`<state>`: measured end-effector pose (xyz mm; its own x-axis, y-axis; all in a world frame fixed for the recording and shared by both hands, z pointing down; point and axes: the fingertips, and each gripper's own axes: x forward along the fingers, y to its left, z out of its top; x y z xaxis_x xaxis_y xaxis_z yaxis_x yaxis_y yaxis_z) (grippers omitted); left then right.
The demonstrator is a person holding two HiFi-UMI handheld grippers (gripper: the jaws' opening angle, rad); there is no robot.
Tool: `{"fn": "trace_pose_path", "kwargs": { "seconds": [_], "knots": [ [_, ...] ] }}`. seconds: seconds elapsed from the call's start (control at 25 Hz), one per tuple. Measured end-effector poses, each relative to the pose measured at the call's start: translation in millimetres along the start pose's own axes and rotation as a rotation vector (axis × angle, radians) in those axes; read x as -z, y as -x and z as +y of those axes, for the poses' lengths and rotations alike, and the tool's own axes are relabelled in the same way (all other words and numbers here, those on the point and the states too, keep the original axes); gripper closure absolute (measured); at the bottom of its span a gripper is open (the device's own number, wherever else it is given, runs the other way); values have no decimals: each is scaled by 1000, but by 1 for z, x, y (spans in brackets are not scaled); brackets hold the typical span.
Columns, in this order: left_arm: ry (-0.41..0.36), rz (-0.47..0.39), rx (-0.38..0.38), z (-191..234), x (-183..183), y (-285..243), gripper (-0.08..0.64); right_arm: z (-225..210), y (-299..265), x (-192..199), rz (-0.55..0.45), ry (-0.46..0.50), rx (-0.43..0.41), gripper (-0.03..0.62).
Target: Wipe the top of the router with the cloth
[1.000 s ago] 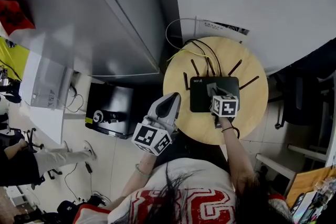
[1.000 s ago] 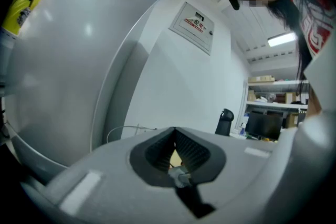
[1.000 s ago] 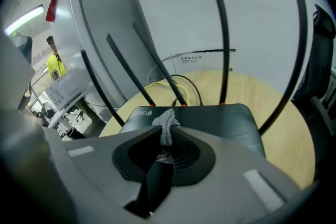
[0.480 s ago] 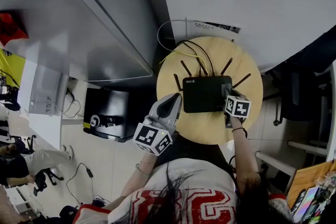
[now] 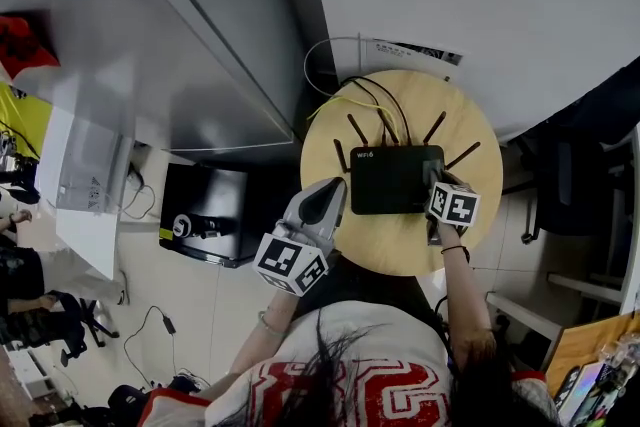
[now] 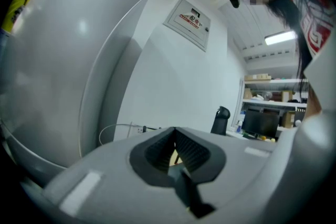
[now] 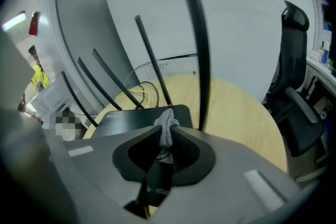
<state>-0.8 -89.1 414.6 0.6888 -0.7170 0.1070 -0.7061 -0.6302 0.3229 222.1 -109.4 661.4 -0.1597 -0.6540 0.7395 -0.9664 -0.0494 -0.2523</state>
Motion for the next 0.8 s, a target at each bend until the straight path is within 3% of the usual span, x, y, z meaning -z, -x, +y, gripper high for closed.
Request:
{"fn": "trace_pose_path", "kwargs": {
  "seconds": [0.44, 0.8],
  "knots": [
    [8, -2, -45, 13, -4, 15, 558, 147, -23, 9, 54, 194, -244, 557],
    [5, -26, -53, 27, 0, 27, 558, 188, -32, 28, 103, 290, -302, 557]
  ]
}}
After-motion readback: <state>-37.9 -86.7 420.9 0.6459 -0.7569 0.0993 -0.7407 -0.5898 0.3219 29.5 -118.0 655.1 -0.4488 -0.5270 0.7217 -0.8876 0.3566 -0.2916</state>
